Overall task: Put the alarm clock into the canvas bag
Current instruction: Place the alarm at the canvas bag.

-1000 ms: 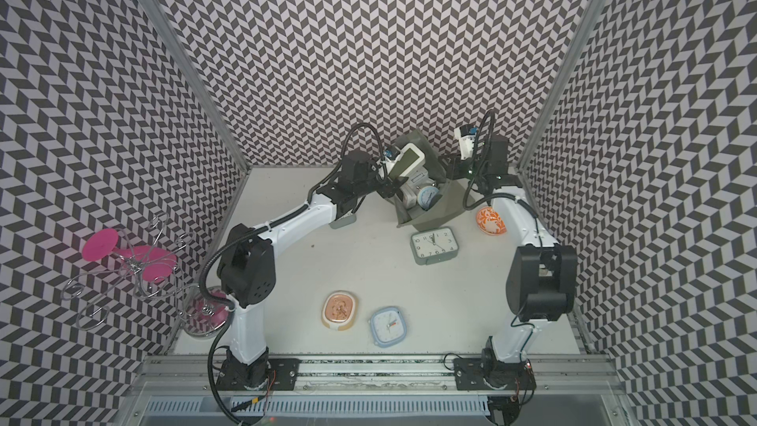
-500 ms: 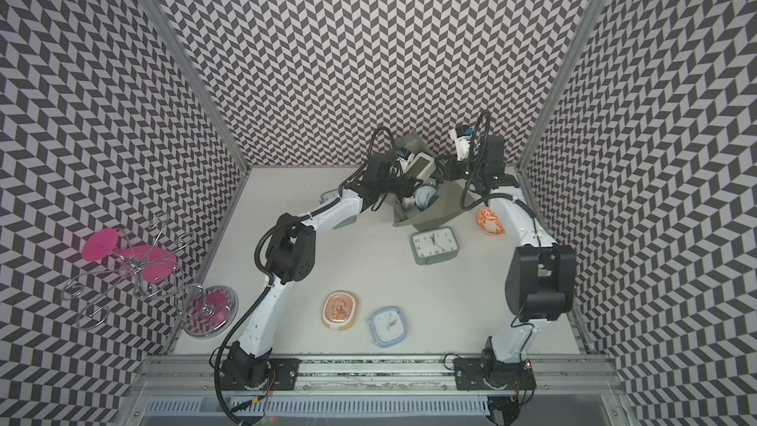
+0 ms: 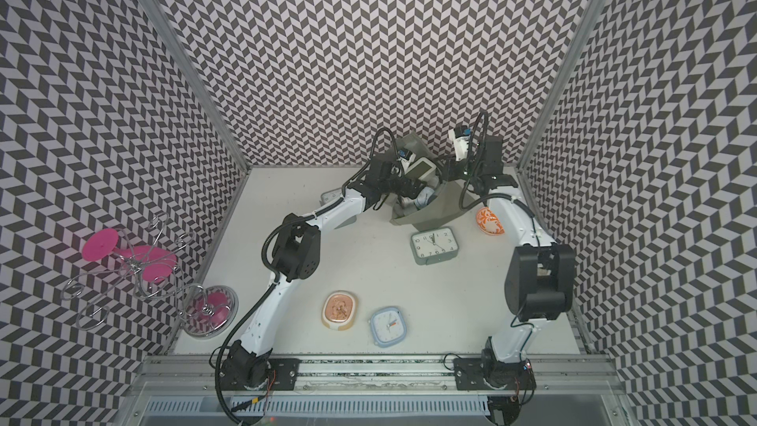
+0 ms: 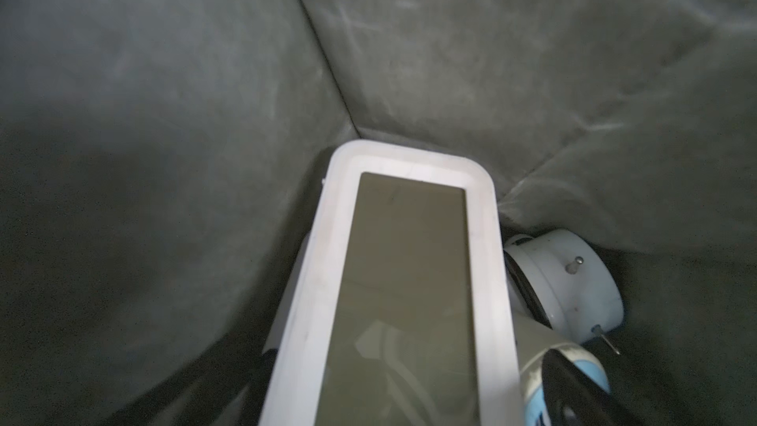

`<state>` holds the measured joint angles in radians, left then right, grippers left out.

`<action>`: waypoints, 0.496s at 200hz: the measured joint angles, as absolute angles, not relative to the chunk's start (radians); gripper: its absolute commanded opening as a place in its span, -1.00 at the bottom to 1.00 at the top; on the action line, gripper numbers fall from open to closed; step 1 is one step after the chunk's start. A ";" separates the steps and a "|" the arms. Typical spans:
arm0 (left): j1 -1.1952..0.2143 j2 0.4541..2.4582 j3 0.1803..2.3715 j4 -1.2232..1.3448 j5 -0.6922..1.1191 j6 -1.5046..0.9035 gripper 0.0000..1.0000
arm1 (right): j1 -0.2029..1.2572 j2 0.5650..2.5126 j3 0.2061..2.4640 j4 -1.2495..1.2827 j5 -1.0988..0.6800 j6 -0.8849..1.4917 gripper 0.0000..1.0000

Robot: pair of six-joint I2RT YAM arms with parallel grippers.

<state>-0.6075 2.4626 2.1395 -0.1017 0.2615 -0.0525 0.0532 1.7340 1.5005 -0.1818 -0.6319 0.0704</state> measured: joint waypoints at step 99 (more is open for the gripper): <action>-0.608 1.839 1.578 0.107 0.246 -0.017 0.98 | 0.056 1.739 1.504 -0.183 -0.622 0.071 -1.00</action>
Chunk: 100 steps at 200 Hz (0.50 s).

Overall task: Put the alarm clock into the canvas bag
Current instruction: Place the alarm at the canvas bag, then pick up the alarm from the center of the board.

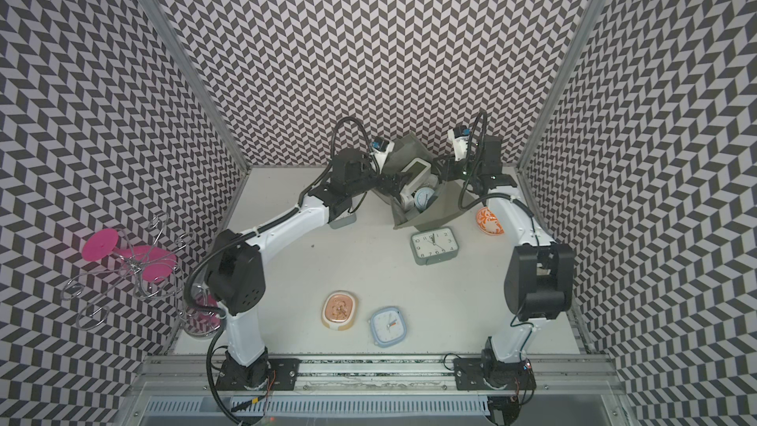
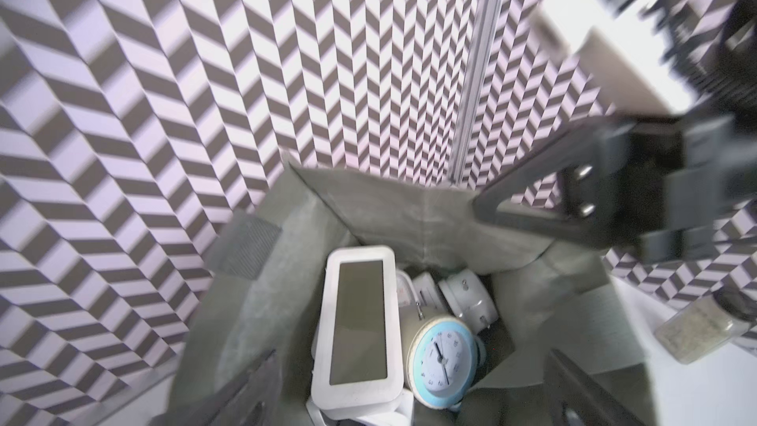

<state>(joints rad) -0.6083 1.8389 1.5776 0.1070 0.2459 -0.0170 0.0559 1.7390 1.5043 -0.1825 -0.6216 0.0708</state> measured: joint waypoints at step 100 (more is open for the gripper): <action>-0.688 1.230 0.880 0.123 0.138 -0.052 0.98 | 0.042 1.739 1.504 -0.177 -0.646 0.084 -1.00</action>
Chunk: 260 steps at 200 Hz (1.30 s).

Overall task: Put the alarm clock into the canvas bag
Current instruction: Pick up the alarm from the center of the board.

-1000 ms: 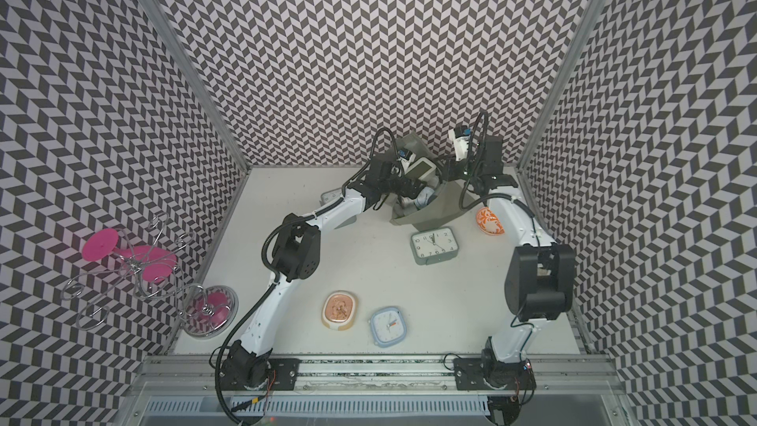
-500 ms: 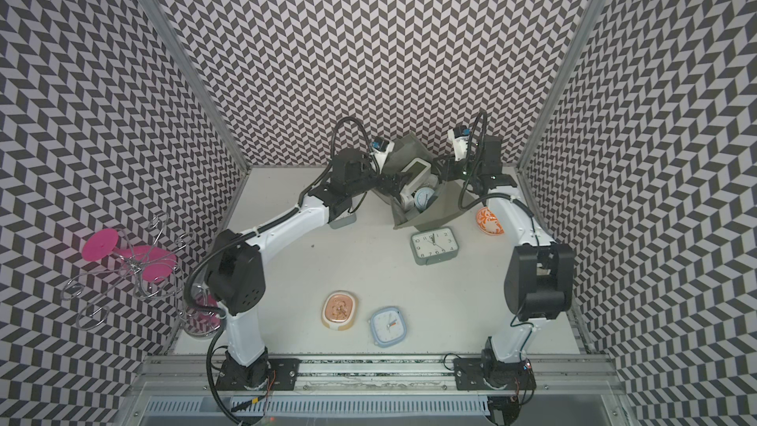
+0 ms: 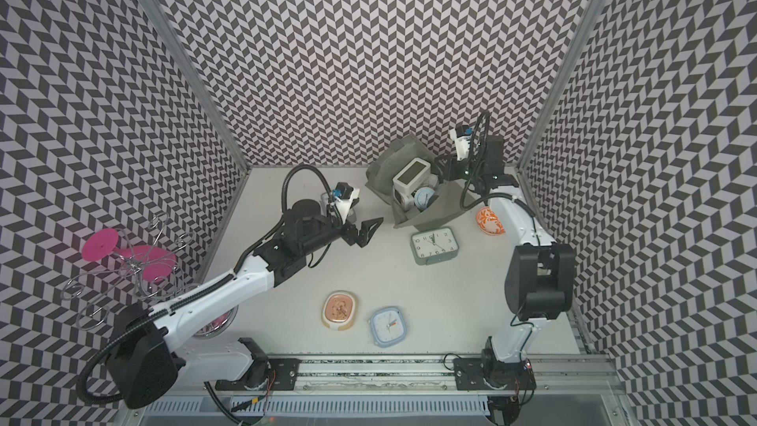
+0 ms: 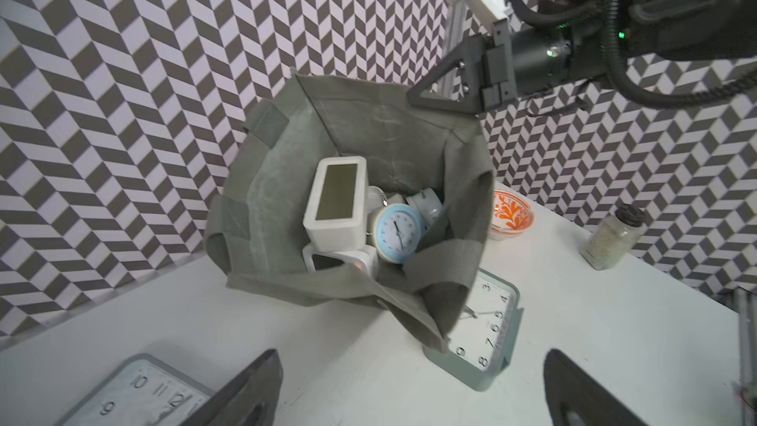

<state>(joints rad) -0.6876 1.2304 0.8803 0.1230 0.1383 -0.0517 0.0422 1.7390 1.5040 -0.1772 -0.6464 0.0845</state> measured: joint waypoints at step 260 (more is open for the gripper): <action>-1.232 1.474 0.939 -0.549 0.101 0.027 0.98 | 0.016 1.739 1.498 -0.162 -0.681 0.098 -1.00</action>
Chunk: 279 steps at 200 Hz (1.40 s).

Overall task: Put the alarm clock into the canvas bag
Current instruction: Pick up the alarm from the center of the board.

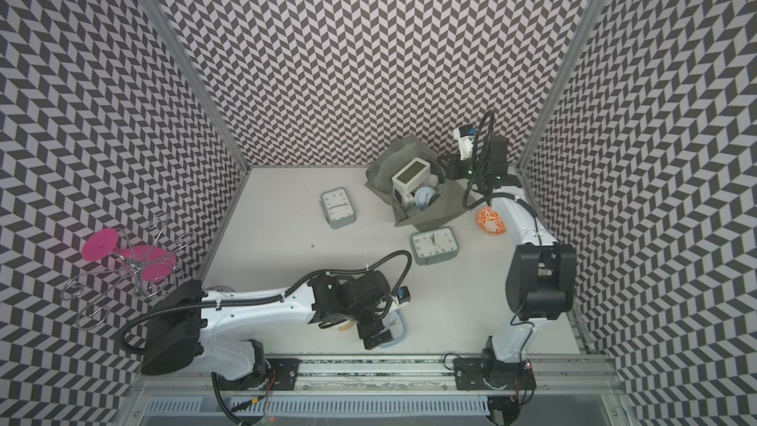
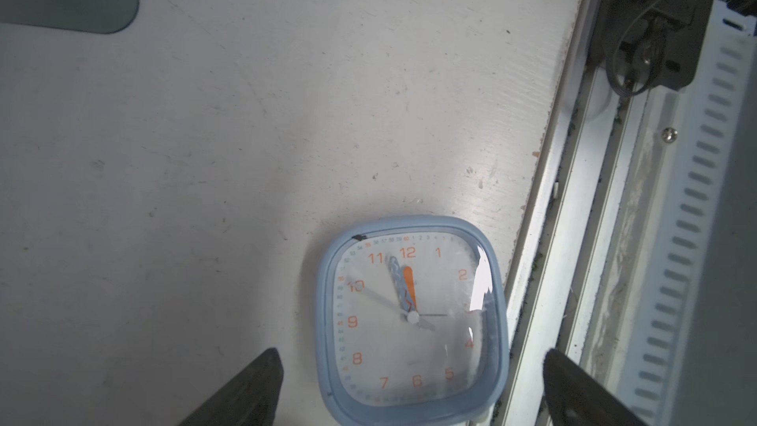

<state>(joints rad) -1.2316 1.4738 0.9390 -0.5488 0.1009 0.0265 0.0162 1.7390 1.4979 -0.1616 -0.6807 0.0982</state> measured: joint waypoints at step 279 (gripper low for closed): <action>-1.241 1.637 0.968 -0.551 0.012 0.007 0.72 | -0.011 1.728 1.471 -0.129 -0.706 0.100 -1.00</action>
